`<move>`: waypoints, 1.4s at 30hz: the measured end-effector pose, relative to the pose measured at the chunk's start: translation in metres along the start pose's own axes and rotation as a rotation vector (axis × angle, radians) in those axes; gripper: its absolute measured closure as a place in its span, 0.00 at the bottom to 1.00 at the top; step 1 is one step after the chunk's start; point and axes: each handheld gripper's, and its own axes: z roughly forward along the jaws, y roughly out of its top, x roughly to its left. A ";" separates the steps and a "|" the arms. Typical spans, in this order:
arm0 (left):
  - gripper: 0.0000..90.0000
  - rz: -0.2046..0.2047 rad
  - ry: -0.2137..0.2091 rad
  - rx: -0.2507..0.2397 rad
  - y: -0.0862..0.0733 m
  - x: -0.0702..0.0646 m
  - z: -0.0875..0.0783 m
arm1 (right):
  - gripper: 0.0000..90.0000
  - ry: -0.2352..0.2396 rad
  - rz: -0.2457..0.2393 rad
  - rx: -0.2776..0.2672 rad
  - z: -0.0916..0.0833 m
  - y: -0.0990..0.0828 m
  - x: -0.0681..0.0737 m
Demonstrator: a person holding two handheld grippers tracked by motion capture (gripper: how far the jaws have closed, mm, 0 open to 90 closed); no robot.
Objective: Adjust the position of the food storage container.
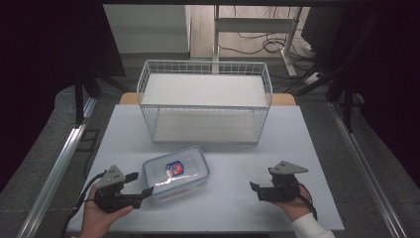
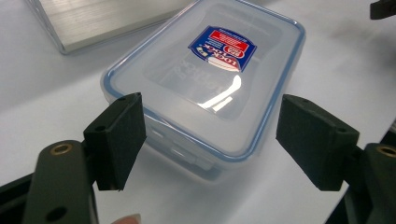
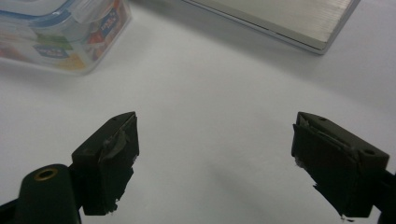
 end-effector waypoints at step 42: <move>1.00 0.231 -0.148 0.317 -0.014 -0.042 0.044 | 0.19 -0.034 0.018 -0.002 -0.002 -0.003 -0.007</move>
